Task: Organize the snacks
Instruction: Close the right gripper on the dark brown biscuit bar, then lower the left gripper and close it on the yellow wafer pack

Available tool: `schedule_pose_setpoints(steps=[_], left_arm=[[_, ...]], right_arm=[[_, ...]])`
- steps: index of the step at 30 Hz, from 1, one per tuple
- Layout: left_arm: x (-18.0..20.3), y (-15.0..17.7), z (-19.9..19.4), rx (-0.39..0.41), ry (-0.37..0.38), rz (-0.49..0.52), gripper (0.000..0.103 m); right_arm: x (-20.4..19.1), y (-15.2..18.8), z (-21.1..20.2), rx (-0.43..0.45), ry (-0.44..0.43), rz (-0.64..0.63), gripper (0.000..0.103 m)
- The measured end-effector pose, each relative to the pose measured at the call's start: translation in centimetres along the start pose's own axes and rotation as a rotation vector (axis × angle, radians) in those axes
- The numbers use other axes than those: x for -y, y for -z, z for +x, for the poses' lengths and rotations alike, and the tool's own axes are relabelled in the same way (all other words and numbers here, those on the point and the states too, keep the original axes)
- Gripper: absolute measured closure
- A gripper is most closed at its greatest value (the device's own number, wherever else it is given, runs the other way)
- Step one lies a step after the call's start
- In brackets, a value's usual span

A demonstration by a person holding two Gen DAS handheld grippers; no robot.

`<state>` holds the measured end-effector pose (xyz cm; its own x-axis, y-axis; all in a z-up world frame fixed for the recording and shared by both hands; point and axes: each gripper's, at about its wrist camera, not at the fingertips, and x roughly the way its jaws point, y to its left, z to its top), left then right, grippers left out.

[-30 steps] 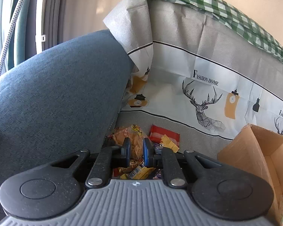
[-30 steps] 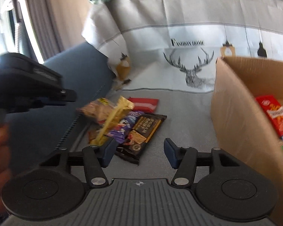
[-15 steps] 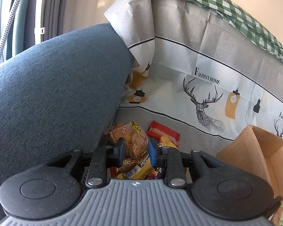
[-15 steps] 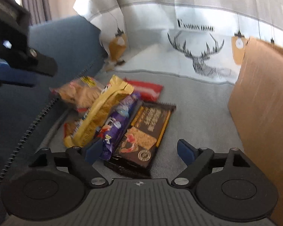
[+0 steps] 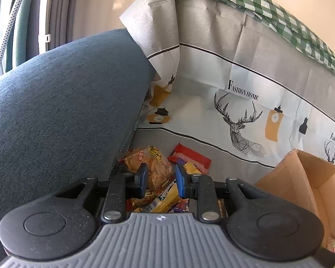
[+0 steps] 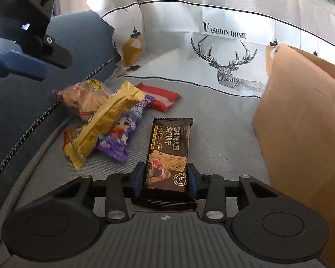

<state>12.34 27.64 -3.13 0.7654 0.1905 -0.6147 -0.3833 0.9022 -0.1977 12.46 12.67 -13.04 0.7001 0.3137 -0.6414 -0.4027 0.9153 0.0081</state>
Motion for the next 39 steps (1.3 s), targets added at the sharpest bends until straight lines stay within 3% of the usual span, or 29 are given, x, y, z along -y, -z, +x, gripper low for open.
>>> schedule_pose_setpoints(steps=[11, 20, 23, 27, 32, 35, 37, 39], left_arm=[[-1.2, 0.3, 1.1, -0.070, 0.024, -0.028, 0.074], [1.3, 1.3, 4.2, -0.134, 0.020, 0.075, 0.046], [2.5, 1.7, 5.6, -0.152, 0.007, 0.133, 0.028], [3.7, 2.3, 7.8, -0.181, -0.022, 0.186, 0.017], [4.0, 2.8, 10.2, -0.223, -0.073, 0.197, 0.013], [4.5, 3.4, 10.5, -0.226, -0.080, 0.263, 0.012], [4.8, 3.8, 10.2, -0.230, -0.080, 0.317, 0.016], [4.9, 4.1, 9.9, -0.227, -0.076, 0.356, 0.028]], right_arm=[[0.9, 4.2, -6.6, -0.043, -0.083, -0.100, 0.062], [3.2, 5.6, -9.9, -0.133, -0.202, -0.026, 0.060], [3.3, 5.5, -10.3, -0.138, -0.223, -0.028, 0.053], [3.5, 5.6, -10.4, -0.155, -0.245, -0.029, 0.048], [3.7, 6.0, -9.6, -0.164, -0.232, -0.048, 0.042], [3.6, 6.3, -9.0, -0.168, -0.224, -0.061, 0.041], [3.5, 6.4, -8.8, -0.161, -0.219, -0.066, 0.040], [3.3, 6.3, -8.6, -0.152, -0.216, -0.073, 0.039]])
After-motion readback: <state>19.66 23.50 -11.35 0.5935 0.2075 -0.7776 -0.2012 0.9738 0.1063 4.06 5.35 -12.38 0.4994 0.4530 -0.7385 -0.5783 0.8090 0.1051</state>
